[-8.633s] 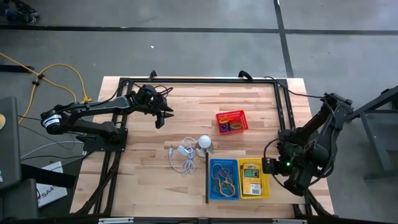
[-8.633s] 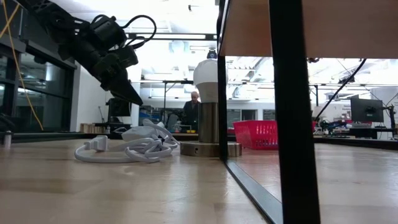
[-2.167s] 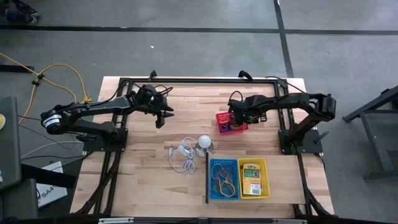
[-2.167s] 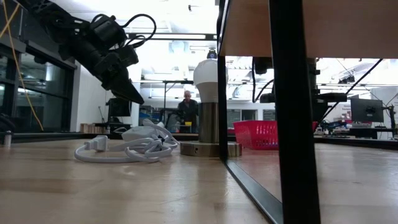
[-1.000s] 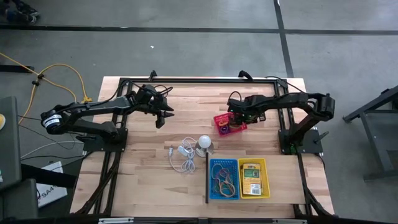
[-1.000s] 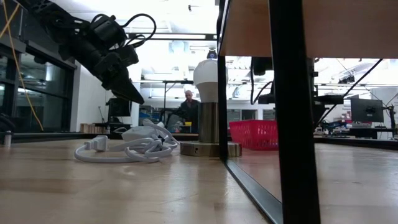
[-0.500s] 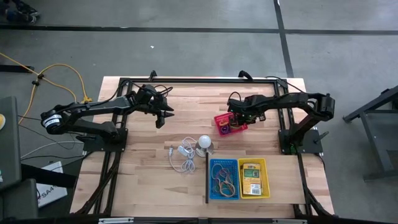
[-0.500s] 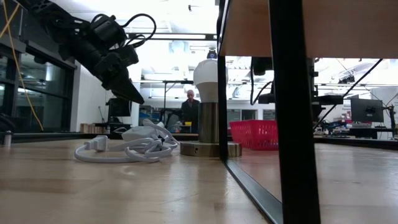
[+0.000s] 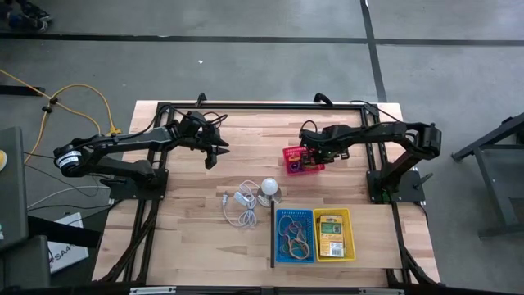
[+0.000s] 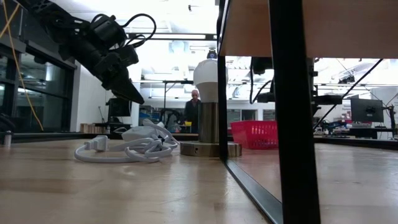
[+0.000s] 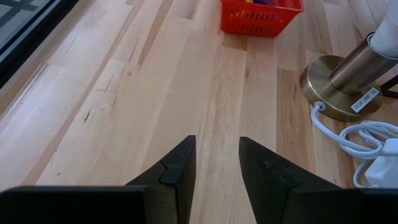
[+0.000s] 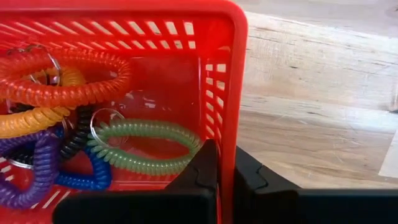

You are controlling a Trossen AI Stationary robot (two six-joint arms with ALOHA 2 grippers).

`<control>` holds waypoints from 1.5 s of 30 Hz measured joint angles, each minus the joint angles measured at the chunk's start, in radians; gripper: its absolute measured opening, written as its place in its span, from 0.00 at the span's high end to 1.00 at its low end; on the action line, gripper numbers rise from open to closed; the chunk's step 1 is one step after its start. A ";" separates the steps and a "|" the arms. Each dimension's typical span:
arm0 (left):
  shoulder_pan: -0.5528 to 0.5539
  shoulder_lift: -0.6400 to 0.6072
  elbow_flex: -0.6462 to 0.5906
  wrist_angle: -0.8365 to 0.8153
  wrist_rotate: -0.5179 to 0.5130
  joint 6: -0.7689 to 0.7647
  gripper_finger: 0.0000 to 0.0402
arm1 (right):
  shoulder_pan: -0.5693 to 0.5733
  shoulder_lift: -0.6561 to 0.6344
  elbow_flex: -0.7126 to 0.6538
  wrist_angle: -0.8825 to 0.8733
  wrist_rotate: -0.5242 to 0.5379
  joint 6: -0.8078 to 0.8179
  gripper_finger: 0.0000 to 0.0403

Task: Pick & Place Office Desk Supplies
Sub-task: Put the red bin with the coil keychains on the shelf

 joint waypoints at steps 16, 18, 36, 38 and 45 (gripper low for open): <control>0.000 0.000 0.000 0.000 0.000 0.000 0.71 | -0.023 -0.097 0.113 -0.157 0.053 -0.178 0.99; 0.000 0.000 0.000 0.000 0.000 0.000 0.71 | -0.033 -0.117 0.156 -0.209 0.059 -0.226 0.99; 0.000 0.000 0.000 0.000 0.000 0.000 0.71 | -0.114 -0.328 0.368 -0.377 -0.052 -0.664 0.99; 0.000 0.000 0.000 0.000 0.000 0.000 0.71 | -0.114 -0.343 0.368 -0.391 -0.060 -0.703 0.99; 0.000 0.000 0.000 0.000 0.000 0.000 0.71 | -0.114 -0.424 0.368 -0.515 -0.068 -0.791 0.99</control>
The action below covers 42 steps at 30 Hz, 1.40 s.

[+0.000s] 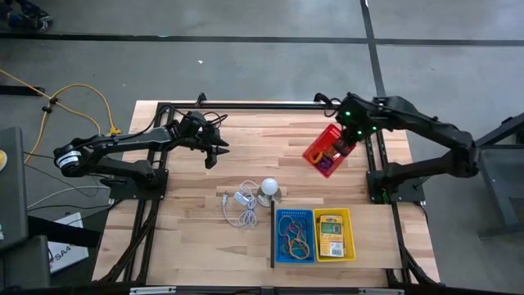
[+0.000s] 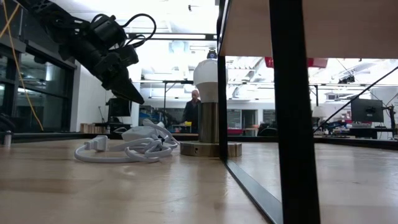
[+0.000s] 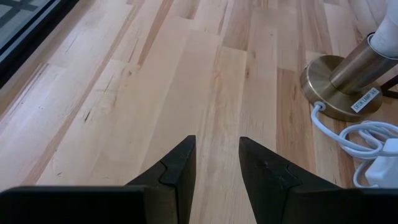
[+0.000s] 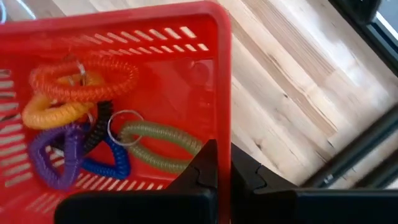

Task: Pick & Place Office Desk Supplies
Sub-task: Put the red bin with the coil keychains on the shelf

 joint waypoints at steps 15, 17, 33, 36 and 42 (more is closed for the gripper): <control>0.000 0.000 0.000 0.000 0.000 0.000 0.71 | 0.000 -0.207 0.000 -0.176 -0.033 0.027 0.99; 0.000 0.000 0.000 0.000 0.000 0.000 0.71 | 0.000 -0.227 0.000 -0.200 -0.033 0.013 0.99; 0.000 0.000 0.000 0.000 0.000 0.000 0.71 | 0.000 -0.303 0.051 -0.246 -0.095 -0.123 1.00; 0.000 0.000 0.000 0.000 0.000 0.000 0.71 | 0.000 -0.299 0.051 -0.246 -0.159 -0.131 1.00; 0.000 0.000 0.000 0.000 0.000 0.000 0.71 | 0.019 -0.299 0.051 -0.247 -0.192 -0.155 1.00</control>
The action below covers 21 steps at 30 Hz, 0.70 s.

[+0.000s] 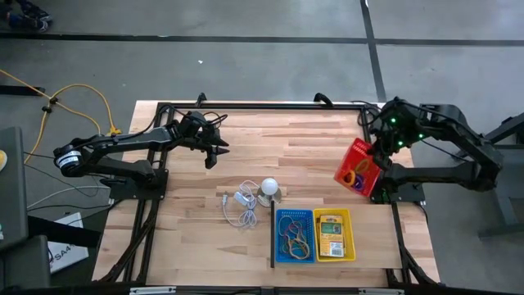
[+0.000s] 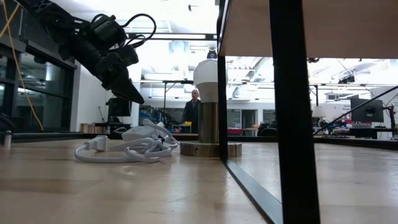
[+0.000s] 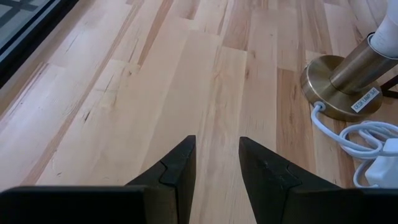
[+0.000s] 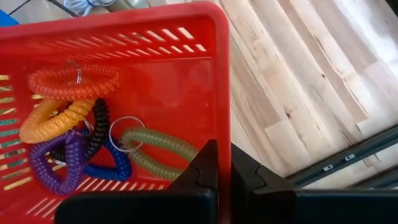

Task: Pick & Place Office Desk Supplies
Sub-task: Put the red bin with the coil keychains on the shelf

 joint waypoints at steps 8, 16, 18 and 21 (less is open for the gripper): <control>0.000 0.000 0.000 0.000 0.000 0.000 0.71 | 0.056 0.000 0.000 0.000 -0.121 0.033 1.00; 0.000 0.000 0.000 0.000 0.000 0.000 0.71 | 0.178 0.000 0.000 0.000 -0.194 0.068 1.00; 0.000 0.000 0.000 0.000 0.000 0.000 0.71 | 0.224 0.000 0.000 0.000 -0.216 0.102 1.00; 0.000 0.000 0.000 0.000 0.000 0.000 0.71 | 0.298 0.000 0.000 0.000 -0.212 0.147 1.00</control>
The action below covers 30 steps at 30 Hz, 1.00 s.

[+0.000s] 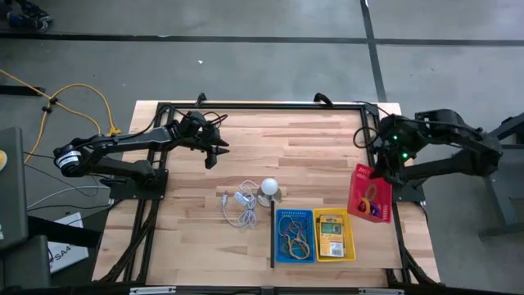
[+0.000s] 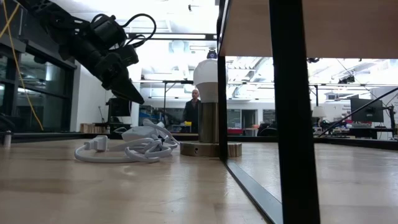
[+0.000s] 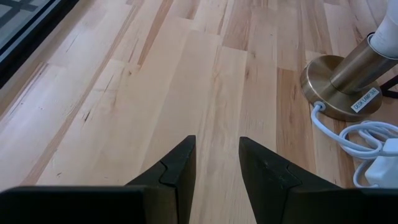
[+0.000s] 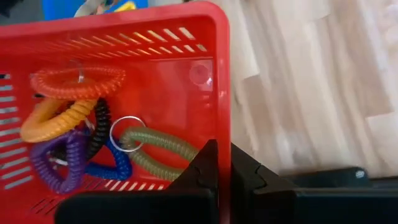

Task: Pick & Place Office Desk Supplies
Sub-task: Put the red bin with the coil keychains on the shelf

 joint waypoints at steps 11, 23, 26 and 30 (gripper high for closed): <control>0.000 0.000 0.000 0.000 0.000 0.000 0.71 | 0.322 0.022 0.000 -0.001 0.039 0.251 1.00; 0.000 0.000 0.000 0.000 0.000 0.000 0.71 | 0.630 0.120 0.000 0.050 0.094 0.461 1.00; 0.000 0.000 0.000 0.000 0.000 0.000 0.71 | 0.689 0.135 0.000 0.061 0.118 0.509 1.00; 0.000 0.000 0.000 0.000 0.000 0.000 0.71 | 0.767 0.152 0.000 0.078 0.171 0.581 1.00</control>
